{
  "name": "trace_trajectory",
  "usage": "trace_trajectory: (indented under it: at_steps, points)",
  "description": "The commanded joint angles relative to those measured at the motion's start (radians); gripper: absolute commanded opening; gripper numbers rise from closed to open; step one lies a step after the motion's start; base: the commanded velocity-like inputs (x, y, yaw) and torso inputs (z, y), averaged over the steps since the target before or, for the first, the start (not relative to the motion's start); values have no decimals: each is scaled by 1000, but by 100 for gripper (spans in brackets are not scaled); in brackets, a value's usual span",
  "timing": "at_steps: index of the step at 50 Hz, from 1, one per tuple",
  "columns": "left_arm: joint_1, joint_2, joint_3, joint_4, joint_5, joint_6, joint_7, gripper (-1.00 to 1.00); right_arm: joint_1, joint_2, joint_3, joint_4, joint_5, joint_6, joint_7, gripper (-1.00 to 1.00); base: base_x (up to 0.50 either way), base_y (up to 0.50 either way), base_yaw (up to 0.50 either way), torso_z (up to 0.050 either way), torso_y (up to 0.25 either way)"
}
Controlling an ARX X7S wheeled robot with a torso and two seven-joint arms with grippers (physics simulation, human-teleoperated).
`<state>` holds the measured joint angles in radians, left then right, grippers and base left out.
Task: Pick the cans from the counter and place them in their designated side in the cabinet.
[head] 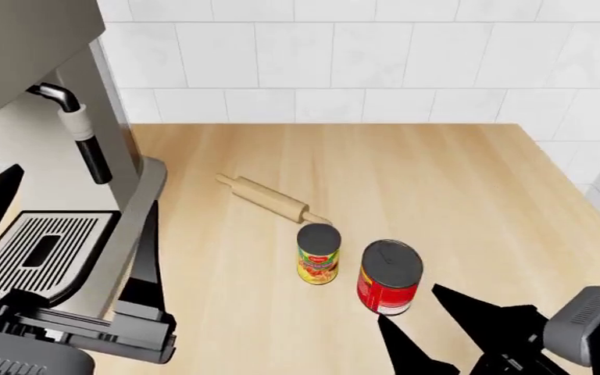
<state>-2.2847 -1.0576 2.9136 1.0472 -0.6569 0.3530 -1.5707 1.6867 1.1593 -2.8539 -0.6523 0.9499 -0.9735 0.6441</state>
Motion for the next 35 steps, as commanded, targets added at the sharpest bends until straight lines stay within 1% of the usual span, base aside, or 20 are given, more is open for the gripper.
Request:
trace_trajectory:
  at_steps: [1, 6, 11, 15, 28, 35]
  points:
    - [1, 11, -7, 0, -11, -6, 0, 100, -145, -5, 108, 108, 14, -56, -44, 100, 0, 0, 0, 0, 0]
    - [4, 7, -4, 0, -5, -7, 0, 100, -194, -20, 173, 157, 63, -56, -83, 100, 0, 0, 0, 0, 0]
    - [5, 8, -9, 0, -8, -9, 0, 100, -236, -40, 227, 206, 152, -57, -142, 100, 0, 0, 0, 0, 0]
    - [1, 10, -7, 0, -13, -7, 0, 100, -272, -57, 263, 226, 181, -46, -160, 100, 0, 0, 0, 0, 0]
    - [-44, 14, 44, 0, -5, 21, 0, 100, -272, -92, 312, 237, 247, -4, -198, 100, 0, 0, 0, 0, 0]
    - [-27, 15, 22, 0, -11, 13, 0, 100, -278, -98, 331, 255, 287, 6, -224, 100, 0, 0, 0, 0, 0]
